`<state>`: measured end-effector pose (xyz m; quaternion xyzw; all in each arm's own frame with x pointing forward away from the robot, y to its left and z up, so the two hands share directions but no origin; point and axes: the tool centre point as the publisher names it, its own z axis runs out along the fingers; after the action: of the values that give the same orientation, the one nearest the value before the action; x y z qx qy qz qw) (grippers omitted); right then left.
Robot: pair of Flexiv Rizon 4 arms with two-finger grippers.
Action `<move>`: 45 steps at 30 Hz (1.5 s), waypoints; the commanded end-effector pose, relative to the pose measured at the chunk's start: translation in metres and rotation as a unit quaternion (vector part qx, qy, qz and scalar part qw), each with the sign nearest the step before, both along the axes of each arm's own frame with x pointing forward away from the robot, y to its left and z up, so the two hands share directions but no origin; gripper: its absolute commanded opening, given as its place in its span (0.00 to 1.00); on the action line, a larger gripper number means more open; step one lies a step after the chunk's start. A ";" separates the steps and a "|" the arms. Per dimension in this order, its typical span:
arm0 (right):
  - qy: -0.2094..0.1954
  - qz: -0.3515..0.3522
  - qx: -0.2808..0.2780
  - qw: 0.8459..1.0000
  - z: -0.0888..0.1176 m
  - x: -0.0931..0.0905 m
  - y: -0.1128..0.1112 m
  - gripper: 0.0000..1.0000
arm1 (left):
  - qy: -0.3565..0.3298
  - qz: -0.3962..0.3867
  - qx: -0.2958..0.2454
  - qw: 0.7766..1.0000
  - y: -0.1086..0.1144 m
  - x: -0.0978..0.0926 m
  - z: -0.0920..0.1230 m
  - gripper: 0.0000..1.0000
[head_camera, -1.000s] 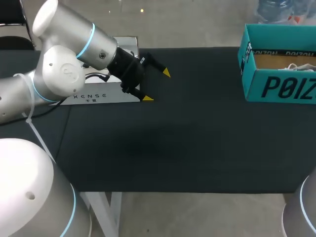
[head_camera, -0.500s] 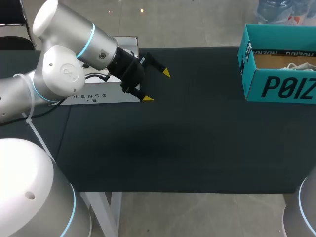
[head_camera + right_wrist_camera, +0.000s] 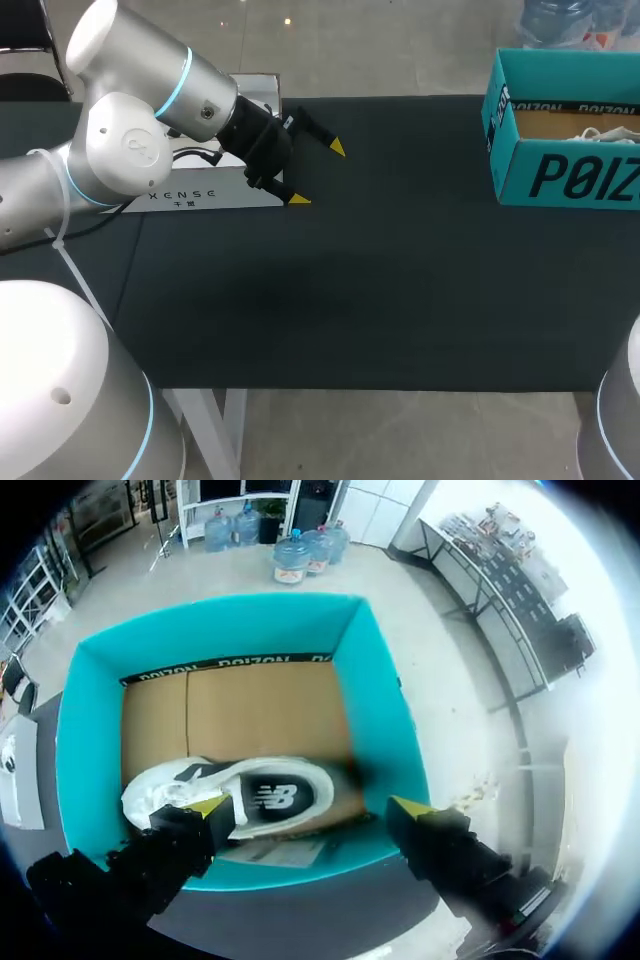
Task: Take the shoe out of the shoebox, open the shoe tongue, remove and reinsert the insole, then place the shoe into the shoebox
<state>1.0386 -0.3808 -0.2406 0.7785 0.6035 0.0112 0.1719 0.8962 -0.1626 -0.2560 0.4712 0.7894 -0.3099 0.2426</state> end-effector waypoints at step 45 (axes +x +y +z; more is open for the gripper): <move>0.003 -0.002 -0.005 1.000 0.012 -0.002 0.007 1.00 | -0.109 -0.295 0.135 0.940 0.197 0.088 0.045 1.00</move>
<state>1.0362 -0.3743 -0.2291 0.7785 0.6031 0.0055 0.1739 0.9770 0.0242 -0.2176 0.7345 0.6251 -0.1953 0.1777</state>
